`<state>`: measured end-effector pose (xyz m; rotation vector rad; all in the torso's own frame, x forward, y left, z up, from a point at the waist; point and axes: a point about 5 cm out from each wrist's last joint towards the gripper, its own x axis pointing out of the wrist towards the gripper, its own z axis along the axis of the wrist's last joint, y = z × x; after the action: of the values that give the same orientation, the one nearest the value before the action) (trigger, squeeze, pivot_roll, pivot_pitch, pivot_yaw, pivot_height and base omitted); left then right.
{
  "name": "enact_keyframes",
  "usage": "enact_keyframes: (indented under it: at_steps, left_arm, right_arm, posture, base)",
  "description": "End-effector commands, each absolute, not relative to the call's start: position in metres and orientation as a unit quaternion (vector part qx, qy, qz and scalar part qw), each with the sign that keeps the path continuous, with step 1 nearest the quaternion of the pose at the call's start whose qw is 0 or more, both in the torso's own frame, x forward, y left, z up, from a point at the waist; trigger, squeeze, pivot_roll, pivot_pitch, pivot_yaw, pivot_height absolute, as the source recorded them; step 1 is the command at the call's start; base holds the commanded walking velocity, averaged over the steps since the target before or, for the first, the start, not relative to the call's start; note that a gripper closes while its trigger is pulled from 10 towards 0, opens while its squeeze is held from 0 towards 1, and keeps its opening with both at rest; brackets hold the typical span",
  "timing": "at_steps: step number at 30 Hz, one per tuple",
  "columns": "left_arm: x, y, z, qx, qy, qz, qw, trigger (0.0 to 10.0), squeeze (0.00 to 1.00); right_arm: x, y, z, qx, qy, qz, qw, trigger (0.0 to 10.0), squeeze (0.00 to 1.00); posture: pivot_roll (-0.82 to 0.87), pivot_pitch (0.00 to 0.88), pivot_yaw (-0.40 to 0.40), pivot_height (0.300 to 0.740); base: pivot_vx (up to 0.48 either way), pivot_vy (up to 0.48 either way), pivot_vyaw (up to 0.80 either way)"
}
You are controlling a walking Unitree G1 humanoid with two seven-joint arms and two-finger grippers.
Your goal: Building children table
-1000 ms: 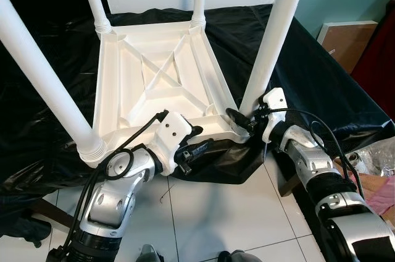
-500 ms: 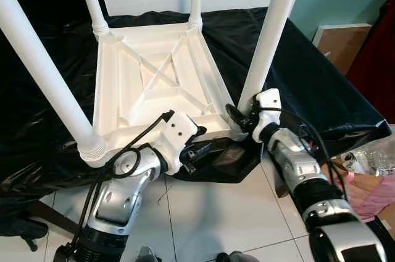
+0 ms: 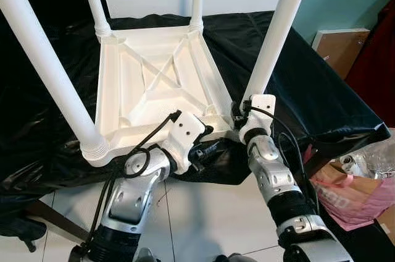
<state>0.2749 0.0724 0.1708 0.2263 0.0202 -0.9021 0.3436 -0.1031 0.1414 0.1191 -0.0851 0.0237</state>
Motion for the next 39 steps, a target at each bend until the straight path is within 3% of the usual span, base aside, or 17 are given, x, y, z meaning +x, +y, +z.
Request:
enact_keyframes:
  at_steps: [1, 17, 18, 29, 34, 35, 36, 37, 39]
  left_arm:
    - [0.285, 0.081, 0.172, 0.115, -0.001, -0.315, 0.942, 10.0, 0.00]
    - [0.289, 0.081, 0.175, 0.123, -0.021, -0.296, 0.947, 10.0, 0.00]
    - [0.289, 0.081, 0.175, 0.126, -0.026, -0.292, 0.948, 10.0, 0.00]
    - [0.291, 0.081, 0.178, 0.122, -0.034, -0.280, 0.952, 10.0, 0.00]
    - [0.290, 0.081, 0.174, 0.136, -0.024, -0.282, 0.950, 10.0, 0.00]
    - [0.290, 0.081, 0.173, 0.125, -0.012, -0.290, 0.949, 10.0, 0.00]
    - [0.290, 0.081, 0.173, 0.125, -0.012, -0.290, 0.949, 10.0, 0.00]
    - [0.290, 0.081, 0.172, 0.119, -0.008, -0.294, 0.948, 10.0, 0.00]
    - [0.290, 0.080, 0.172, 0.115, -0.006, -0.296, 0.948, 10.0, 0.00]
  right_arm:
    - [0.340, -0.108, 0.127, 0.075, -0.008, -0.003, 0.997, 10.0, 0.00]
    - [0.336, -0.104, 0.137, 0.070, -0.040, 0.011, 0.997, 10.0, 0.00]
    - [0.335, -0.104, 0.139, 0.069, -0.043, 0.014, 0.997, 10.0, 1.00]
    - [0.334, -0.109, 0.145, 0.071, -0.064, 0.036, 0.995, 10.0, 1.00]
    - [0.333, -0.130, 0.148, 0.060, -0.077, 0.122, 0.988, 10.0, 1.00]
    - [0.333, -0.139, 0.148, 0.048, -0.078, 0.147, 0.985, 10.0, 0.61]
    - [0.333, -0.139, 0.148, 0.048, -0.078, 0.147, 0.985, 10.0, 0.61]
    - [0.333, -0.146, 0.148, 0.032, -0.078, 0.177, 0.981, 10.0, 0.00]
    - [0.333, -0.150, 0.149, 0.022, -0.077, 0.194, 0.978, 10.0, 0.00]
  posture:
    - [0.00, 0.064, -0.054, 0.740]
    - [0.00, 0.063, -0.053, 0.740]
    - [0.00, 0.063, -0.053, 0.740]
    - [0.01, 0.068, -0.051, 0.740]
    - [0.01, 0.074, -0.049, 0.740]
    - [0.01, 0.074, -0.049, 0.740]
    - [0.01, 0.074, -0.049, 0.740]
    - [0.00, 0.078, -0.050, 0.740]
    - [0.00, 0.078, -0.050, 0.740]
  base:
    - [0.000, 0.000, 0.00]
    - [0.000, 0.000, 0.00]
    - [0.000, 0.000, 0.00]
    - [0.000, 0.000, 0.00]
    - [0.000, 0.000, 0.00]
    - [0.000, 0.000, 0.00]
    - [0.000, 0.000, 0.00]
    - [0.000, 0.000, 0.00]
    - [0.000, 0.000, 0.00]
